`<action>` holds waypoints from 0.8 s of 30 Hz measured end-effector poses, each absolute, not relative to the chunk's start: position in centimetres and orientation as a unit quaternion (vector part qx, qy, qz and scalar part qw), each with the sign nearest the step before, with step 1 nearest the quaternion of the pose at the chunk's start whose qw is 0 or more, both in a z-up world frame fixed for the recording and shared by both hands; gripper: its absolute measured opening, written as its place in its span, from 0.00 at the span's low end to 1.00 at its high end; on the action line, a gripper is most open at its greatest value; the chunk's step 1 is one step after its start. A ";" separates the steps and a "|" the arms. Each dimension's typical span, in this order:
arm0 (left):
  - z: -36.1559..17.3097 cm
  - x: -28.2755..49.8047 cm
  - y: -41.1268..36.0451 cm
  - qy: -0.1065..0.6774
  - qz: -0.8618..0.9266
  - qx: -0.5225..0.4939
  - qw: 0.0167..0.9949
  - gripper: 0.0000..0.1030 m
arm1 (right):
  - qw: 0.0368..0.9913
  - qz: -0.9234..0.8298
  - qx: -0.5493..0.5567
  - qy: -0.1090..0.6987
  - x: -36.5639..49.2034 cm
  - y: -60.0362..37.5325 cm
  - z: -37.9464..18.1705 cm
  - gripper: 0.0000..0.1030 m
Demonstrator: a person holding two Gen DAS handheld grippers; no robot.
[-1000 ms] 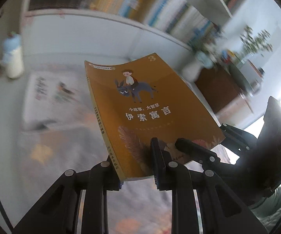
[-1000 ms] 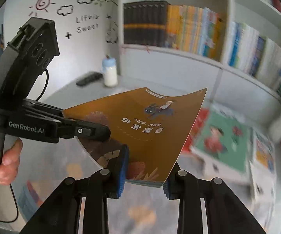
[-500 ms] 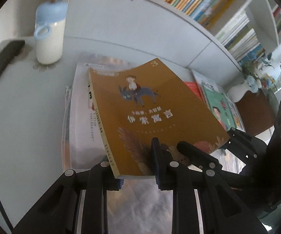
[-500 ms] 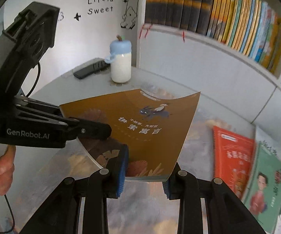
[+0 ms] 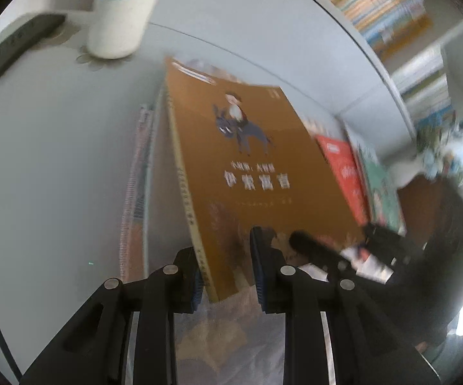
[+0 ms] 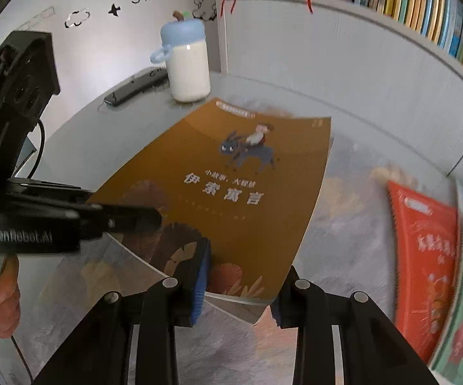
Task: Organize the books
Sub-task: 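Lower the orange book onto the white book and open both grippers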
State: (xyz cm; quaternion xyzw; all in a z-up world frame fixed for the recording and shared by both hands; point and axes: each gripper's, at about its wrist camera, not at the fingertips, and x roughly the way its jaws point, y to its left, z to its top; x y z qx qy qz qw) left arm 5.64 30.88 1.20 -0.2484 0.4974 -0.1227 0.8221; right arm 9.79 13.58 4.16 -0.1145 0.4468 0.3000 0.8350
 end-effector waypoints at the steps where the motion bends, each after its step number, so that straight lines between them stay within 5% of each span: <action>1: 1.2 5.9 31.1 0.496 -0.118 -0.252 0.823 0.21 | 0.836 0.298 -0.112 0.447 9.7 13.6 4.1 0.30; 5: 1.1 6.5 32.0 0.491 -0.104 -0.269 0.822 0.21 | 0.842 0.276 -0.108 0.450 9.5 14.4 4.2 0.32; 9: 1.8 5.9 33.7 0.477 -0.053 -0.264 0.837 0.23 | 0.839 0.263 -0.104 0.465 9.2 14.7 3.7 0.56; 17: 4.2 4.4 34.6 0.477 -0.028 -0.213 0.852 0.23 | 0.828 0.277 -0.124 0.471 6.4 11.9 4.0 0.59; 24: 6.7 4.3 26.4 0.489 -0.121 -0.171 0.847 0.24 | 0.842 0.230 -0.098 0.477 1.3 3.7 5.3 0.59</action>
